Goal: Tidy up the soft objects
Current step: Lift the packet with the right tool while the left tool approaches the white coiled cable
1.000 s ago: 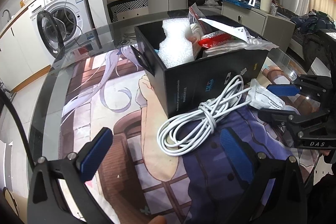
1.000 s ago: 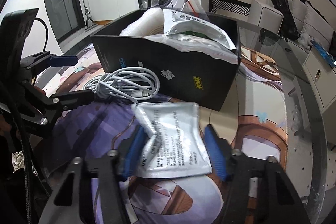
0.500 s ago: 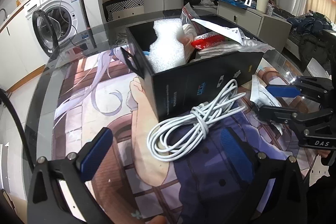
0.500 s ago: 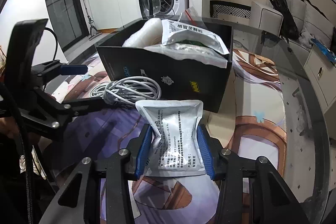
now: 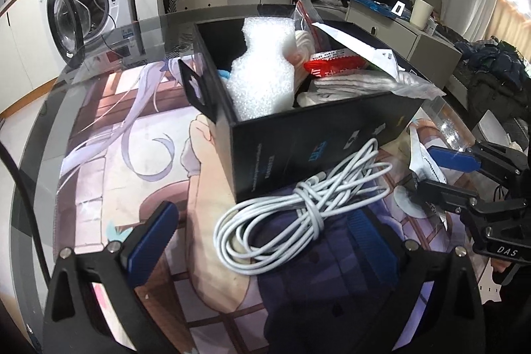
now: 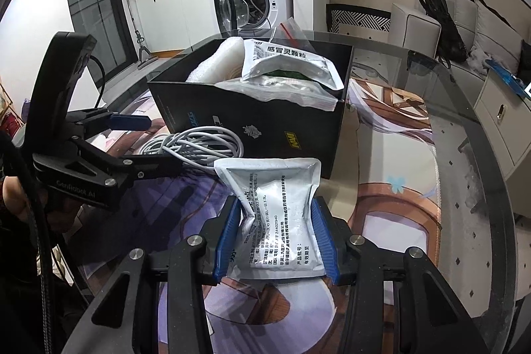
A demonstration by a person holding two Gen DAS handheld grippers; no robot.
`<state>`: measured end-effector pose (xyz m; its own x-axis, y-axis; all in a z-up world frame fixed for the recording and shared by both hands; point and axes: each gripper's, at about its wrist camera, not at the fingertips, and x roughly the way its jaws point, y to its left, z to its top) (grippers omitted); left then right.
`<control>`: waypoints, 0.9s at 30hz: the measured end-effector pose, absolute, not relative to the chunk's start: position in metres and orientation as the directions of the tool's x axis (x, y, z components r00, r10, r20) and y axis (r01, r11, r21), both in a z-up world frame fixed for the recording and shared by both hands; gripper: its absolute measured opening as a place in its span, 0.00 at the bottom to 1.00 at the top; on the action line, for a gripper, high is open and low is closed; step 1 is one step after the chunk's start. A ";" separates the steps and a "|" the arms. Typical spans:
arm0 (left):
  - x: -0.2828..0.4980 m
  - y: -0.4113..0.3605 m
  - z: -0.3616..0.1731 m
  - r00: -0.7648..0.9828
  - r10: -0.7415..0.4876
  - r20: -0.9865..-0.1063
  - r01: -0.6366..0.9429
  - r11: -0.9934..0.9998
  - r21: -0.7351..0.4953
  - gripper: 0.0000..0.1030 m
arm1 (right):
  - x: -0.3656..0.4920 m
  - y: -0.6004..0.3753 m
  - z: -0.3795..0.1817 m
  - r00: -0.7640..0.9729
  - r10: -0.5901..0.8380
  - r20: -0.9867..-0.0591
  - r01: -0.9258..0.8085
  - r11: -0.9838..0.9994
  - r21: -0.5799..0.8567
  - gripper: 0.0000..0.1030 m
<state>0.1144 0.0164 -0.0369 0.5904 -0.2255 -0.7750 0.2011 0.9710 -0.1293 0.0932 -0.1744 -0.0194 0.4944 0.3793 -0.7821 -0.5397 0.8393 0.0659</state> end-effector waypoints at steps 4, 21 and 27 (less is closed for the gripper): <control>0.116 0.013 -0.038 0.582 -0.246 -0.776 0.223 0.965 -0.138 0.82 | 0.093 -0.175 -0.019 0.498 0.380 -0.780 -0.535 0.842 0.069 0.43; 0.098 0.005 -0.030 0.577 -0.331 -0.746 0.339 0.929 -0.150 0.43 | 0.093 -0.175 -0.020 0.500 0.379 -0.778 -0.533 0.843 0.068 0.43; 0.093 0.001 -0.026 0.578 -0.335 -0.744 0.366 0.921 -0.131 0.36 | 0.092 -0.175 -0.019 0.500 0.380 -0.778 -0.536 0.841 0.066 0.43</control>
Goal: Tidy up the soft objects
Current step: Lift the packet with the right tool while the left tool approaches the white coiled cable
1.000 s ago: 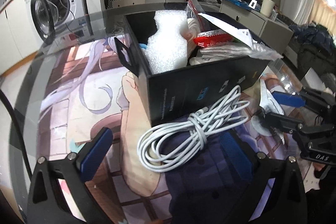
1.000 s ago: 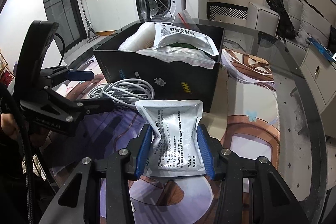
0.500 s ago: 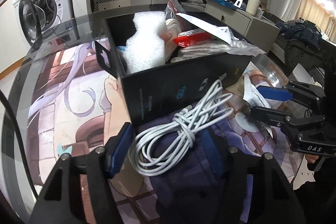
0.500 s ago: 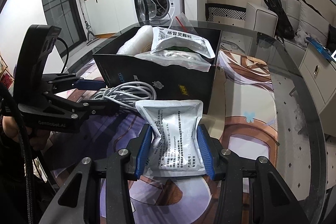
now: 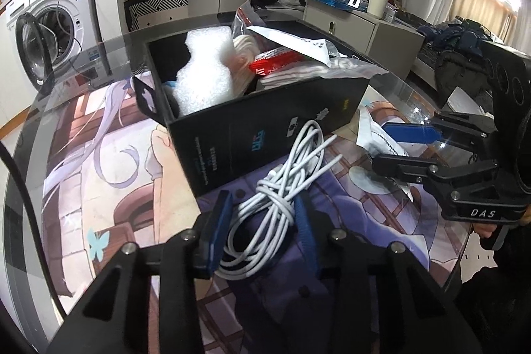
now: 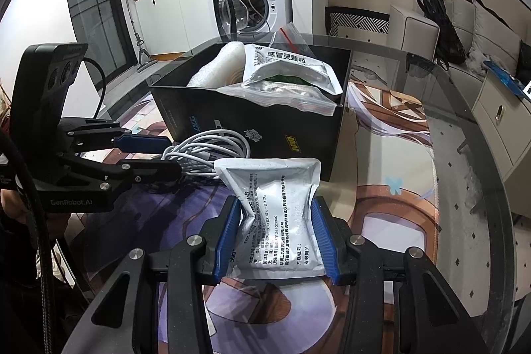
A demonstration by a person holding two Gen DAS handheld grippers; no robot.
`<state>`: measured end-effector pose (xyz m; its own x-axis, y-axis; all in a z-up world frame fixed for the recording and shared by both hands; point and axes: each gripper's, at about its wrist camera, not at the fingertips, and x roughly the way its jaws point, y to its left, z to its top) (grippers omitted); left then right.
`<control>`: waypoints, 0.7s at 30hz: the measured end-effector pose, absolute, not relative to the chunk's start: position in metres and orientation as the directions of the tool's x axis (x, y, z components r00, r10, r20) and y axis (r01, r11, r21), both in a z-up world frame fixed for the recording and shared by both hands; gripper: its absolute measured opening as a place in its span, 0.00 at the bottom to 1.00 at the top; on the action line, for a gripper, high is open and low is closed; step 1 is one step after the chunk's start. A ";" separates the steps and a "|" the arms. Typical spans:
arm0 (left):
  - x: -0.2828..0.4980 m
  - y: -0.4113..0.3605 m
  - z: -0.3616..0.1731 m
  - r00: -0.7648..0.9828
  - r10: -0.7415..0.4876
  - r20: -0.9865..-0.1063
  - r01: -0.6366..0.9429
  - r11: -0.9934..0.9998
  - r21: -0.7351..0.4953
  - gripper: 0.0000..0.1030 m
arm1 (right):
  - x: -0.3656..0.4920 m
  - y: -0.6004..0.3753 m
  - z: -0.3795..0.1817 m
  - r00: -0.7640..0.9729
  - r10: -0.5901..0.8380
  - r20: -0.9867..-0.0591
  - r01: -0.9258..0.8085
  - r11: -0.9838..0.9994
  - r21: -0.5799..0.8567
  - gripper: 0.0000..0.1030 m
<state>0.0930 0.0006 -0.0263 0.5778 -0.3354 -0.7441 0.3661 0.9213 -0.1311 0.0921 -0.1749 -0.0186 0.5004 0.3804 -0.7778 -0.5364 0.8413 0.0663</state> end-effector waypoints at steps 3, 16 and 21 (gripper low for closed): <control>0.093 -0.001 -0.026 0.577 -0.333 -0.746 0.371 0.920 -0.124 0.37 | 0.092 -0.175 -0.018 0.500 0.381 -0.778 -0.535 0.842 0.068 0.43; 0.097 -0.026 -0.033 0.550 -0.305 -0.778 0.439 0.898 -0.041 0.37 | 0.091 -0.175 -0.017 0.499 0.379 -0.779 -0.533 0.843 0.068 0.43; 0.090 -0.031 -0.031 0.536 -0.343 -0.771 0.486 0.873 -0.051 0.32 | 0.091 -0.176 -0.015 0.503 0.379 -0.777 -0.531 0.845 0.069 0.43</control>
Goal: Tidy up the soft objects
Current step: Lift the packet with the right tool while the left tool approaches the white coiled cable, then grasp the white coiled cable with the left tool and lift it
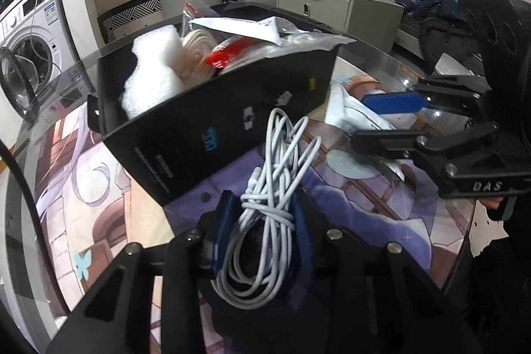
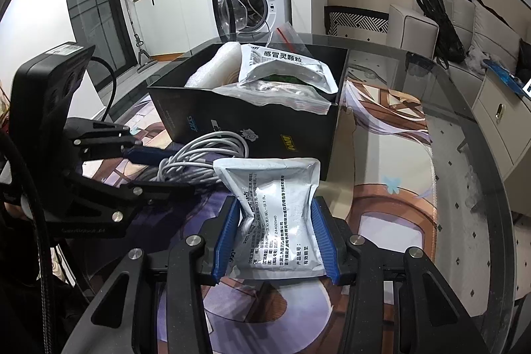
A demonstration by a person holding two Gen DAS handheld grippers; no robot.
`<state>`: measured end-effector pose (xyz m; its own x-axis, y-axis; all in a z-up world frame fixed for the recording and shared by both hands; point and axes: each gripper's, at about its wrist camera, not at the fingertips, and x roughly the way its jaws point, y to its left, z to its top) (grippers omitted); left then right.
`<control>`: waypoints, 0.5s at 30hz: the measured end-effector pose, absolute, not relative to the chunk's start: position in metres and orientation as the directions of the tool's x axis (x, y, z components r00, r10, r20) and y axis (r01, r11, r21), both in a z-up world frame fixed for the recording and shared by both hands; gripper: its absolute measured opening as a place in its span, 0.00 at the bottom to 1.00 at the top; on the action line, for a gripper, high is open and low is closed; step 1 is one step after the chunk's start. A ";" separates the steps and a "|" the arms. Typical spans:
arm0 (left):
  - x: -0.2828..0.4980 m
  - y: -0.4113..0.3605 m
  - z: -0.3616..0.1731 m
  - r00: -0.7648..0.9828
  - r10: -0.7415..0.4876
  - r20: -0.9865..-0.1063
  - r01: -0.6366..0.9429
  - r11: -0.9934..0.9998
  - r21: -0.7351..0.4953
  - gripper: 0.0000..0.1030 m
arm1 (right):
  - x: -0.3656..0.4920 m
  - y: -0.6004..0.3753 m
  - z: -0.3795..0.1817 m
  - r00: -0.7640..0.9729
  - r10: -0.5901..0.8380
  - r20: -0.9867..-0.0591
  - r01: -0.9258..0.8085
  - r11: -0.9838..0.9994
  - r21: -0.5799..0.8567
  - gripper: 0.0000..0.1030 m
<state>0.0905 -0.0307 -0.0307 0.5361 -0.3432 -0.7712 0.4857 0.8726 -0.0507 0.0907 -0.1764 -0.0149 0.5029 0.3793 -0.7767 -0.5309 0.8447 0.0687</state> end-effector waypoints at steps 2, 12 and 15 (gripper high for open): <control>0.086 -0.032 -0.029 0.529 -0.364 -0.767 0.504 0.861 -0.061 0.31 | 0.091 -0.177 -0.014 0.505 0.380 -0.775 -0.531 0.845 0.069 0.43; 0.067 -0.019 -0.021 0.519 -0.431 -0.738 0.510 0.849 -0.138 0.30 | 0.085 -0.179 -0.002 0.526 0.389 -0.756 -0.536 0.842 0.061 0.43; 0.060 -0.012 -0.017 0.527 -0.443 -0.725 0.507 0.849 -0.150 0.30 | 0.080 -0.178 0.003 0.533 0.400 -0.746 -0.546 0.836 0.058 0.43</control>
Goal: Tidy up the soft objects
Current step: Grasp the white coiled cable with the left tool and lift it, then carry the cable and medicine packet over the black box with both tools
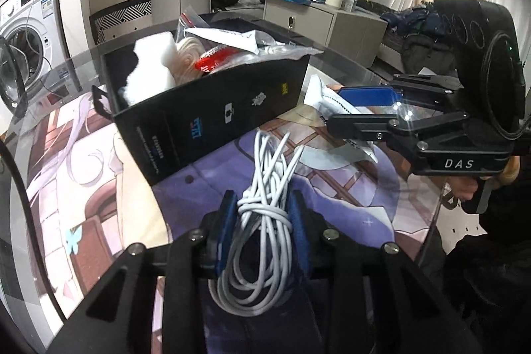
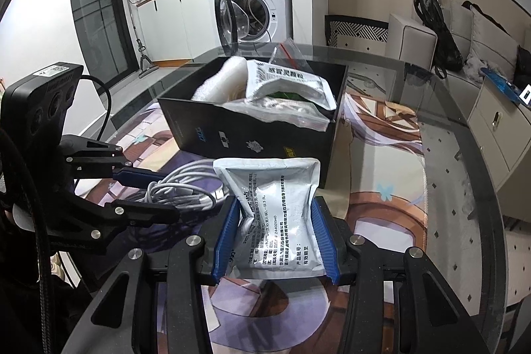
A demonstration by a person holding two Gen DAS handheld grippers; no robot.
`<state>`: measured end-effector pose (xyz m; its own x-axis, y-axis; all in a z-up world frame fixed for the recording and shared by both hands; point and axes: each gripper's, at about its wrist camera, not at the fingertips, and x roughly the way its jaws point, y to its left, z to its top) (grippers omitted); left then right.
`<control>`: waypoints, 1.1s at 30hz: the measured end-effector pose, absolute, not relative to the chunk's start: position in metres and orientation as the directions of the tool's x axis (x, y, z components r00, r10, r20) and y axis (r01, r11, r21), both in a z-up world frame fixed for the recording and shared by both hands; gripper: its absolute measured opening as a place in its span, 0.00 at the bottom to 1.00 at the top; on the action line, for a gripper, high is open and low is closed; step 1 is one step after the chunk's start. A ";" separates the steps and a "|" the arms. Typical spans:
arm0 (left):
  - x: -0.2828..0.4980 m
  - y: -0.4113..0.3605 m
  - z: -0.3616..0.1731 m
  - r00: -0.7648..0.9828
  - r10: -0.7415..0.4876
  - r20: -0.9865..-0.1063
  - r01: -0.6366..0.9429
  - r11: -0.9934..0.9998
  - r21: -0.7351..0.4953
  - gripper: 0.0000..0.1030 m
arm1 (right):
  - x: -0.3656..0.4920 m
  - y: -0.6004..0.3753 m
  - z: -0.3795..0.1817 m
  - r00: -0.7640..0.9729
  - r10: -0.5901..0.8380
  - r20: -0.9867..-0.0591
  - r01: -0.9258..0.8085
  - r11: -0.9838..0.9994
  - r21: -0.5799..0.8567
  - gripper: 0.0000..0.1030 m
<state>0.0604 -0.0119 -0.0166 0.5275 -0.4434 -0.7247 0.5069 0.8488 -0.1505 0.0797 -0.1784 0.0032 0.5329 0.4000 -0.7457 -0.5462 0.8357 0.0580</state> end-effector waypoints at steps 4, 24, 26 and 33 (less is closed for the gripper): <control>0.053 -0.006 -0.011 0.538 -0.451 -0.712 0.506 0.849 -0.155 0.29 | 0.075 -0.175 0.010 0.540 0.412 -0.734 -0.556 0.829 0.056 0.43; 0.055 -0.008 -0.005 0.587 -0.391 -0.708 0.491 0.868 -0.073 0.50 | 0.064 -0.171 0.029 0.553 0.450 -0.701 -0.591 0.805 0.050 0.43; 0.059 -0.009 -0.011 0.595 -0.359 -0.719 0.479 0.877 -0.042 0.50 | 0.064 -0.172 0.028 0.551 0.450 -0.703 -0.590 0.805 0.053 0.43; 0.075 -0.010 -0.033 0.565 -0.314 -0.763 0.450 0.892 -0.034 0.50 | 0.068 -0.173 0.022 0.542 0.445 -0.713 -0.587 0.808 0.058 0.43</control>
<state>0.0755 -0.0103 -0.0335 0.5651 -0.3141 -0.7629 0.4500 0.8924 -0.0341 0.0685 -0.1730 0.0221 0.5418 0.4451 -0.7130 -0.5870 0.8075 0.0580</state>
